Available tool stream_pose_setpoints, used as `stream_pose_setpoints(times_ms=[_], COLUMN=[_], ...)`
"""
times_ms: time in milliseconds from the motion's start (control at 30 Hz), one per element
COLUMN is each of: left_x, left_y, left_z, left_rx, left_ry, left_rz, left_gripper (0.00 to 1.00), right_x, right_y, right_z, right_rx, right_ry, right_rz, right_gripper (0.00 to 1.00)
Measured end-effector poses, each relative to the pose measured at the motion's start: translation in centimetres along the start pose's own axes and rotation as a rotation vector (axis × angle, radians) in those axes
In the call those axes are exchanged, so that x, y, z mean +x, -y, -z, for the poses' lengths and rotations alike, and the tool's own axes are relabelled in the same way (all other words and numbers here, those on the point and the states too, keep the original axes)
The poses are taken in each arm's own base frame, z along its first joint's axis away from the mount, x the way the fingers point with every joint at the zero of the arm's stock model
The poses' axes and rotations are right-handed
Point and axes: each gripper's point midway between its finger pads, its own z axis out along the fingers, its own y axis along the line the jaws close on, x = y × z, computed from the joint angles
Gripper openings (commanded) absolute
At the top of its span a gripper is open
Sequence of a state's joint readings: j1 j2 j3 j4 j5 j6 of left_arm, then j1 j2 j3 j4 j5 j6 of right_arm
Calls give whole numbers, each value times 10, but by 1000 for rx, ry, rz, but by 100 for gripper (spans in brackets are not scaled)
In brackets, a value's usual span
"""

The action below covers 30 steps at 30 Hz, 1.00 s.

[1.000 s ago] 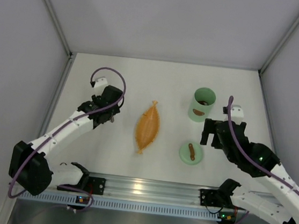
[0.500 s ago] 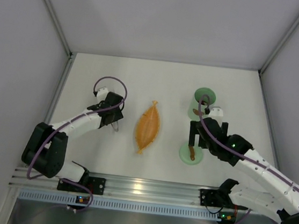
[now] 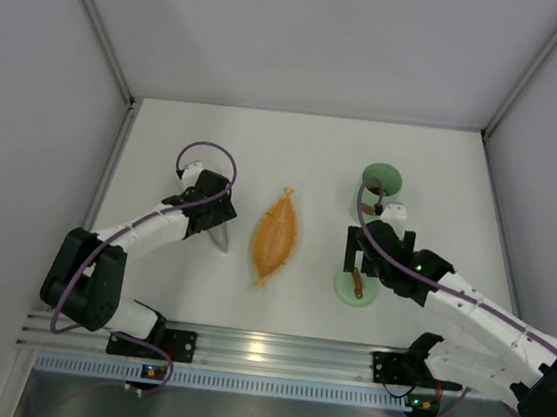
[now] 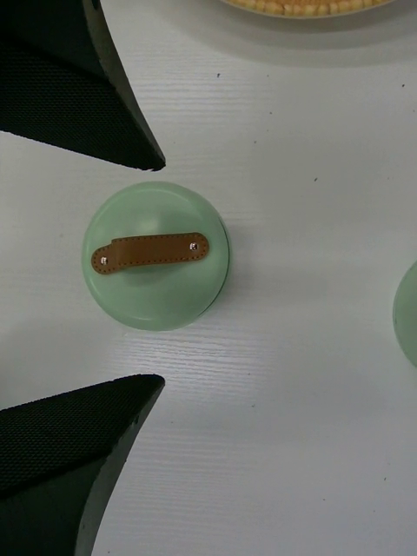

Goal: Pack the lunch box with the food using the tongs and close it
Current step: Place the clamp at the center of the board, then pick up the box lid from the center of the board.

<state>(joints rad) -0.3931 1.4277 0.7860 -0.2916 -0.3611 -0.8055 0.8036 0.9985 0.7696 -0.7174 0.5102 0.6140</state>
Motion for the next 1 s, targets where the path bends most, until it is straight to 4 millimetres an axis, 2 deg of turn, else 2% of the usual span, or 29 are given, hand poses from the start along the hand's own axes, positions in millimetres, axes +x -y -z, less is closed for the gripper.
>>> stream_pose_setpoints(times_ms=[133,200,233,300,400,567,667,1000], left_x=[-10,-20,-27,-43,-68,-88,-87,-80], left_y=[5,12,17,27,42,50,49,44], left_z=[14,26,34,51,80,111,117,117], left_rx=[37,70,95,145,225,296,303,291], left_ry=[24,42,55,87,142,191,185,158], left_rz=[16,29,39,59,87,103,96,81], left_gripper=[79,79,79,79,79,79,79,78], right_x=[1,3,4,9,26,54,58,63], right_y=[0,-1,-2,-4,-4,-1,-3,-9], right_z=[-6,-8,-9,-11,-18,-23,-22,-21], right_rx=[-1,-4,-10,-22,-34,-42,-63,-105], right_ry=[1,-4,-8,-19,-53,-126,-136,-152], right_rz=[-16,-22,-27,-32,-27,-18,-24,-35], right_gripper=[97,88,80,74,64,62,59,54])
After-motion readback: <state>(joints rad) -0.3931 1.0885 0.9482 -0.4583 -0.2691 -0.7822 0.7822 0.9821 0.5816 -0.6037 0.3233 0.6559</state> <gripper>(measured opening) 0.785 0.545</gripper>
